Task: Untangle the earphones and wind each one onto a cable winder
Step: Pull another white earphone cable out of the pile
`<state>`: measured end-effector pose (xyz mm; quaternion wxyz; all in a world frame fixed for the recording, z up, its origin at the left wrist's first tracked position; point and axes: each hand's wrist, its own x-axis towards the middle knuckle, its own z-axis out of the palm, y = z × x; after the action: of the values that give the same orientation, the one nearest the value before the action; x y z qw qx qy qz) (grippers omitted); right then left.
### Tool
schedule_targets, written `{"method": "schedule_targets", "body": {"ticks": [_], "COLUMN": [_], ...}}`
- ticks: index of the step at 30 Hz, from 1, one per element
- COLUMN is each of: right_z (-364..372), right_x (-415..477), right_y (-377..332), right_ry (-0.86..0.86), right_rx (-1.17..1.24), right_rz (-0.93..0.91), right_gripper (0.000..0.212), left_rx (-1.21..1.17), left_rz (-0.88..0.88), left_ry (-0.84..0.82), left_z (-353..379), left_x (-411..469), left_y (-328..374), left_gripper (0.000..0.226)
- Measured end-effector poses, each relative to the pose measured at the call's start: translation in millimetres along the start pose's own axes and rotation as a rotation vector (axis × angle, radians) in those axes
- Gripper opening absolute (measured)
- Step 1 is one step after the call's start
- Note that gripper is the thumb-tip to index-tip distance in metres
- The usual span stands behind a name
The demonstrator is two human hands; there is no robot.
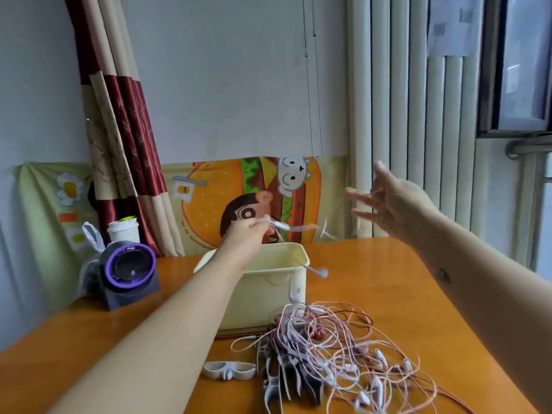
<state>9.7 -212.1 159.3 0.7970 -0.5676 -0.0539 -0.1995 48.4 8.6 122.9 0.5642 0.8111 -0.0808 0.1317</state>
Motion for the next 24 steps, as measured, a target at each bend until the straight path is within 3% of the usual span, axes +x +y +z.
{"method": "schedule_targets", "body": {"ticks": [2,5,8,11,14,20,22,24], "right_z": [2,7,12,21,40,98,122,145], "right_x": [2,2,0,-2,-7,-15,-18,-23], "right_y": [-8,-9,-2,3,3,26,44,69], "right_ry": [0.070,0.044,0.030,0.006,-0.065,-0.387,-0.477,-0.559], "right_rx": [-0.011,-0.041,-0.103,-0.127,-0.116,-0.304,-0.379,-0.483], "right_rz": [-0.133,-0.119,-0.075,-0.055,-0.010,0.118,0.160,0.180], "right_gripper": [0.037,0.033,0.031,0.032,0.029,0.034,0.037,0.036], "left_rx": [-0.264,-0.703,-0.905,-1.023,-0.812,-0.225,-0.085,0.269], "left_rz": [-0.081,-0.250,-0.278,-0.227,-0.112,0.082,0.077,-0.025], "left_ry": [0.023,-0.044,0.009,0.196,0.378,0.402,0.327,0.119], "left_z": [1,1,-5,-23,-48,-108,-132,-151], "left_x": [3,-1,1,9,14,11,12,12], "left_y": [4,10,9,6,0,-29,-46,-67], "left_gripper": [0.032,0.035,0.035,0.029,0.029,0.033,0.033,0.033]}}
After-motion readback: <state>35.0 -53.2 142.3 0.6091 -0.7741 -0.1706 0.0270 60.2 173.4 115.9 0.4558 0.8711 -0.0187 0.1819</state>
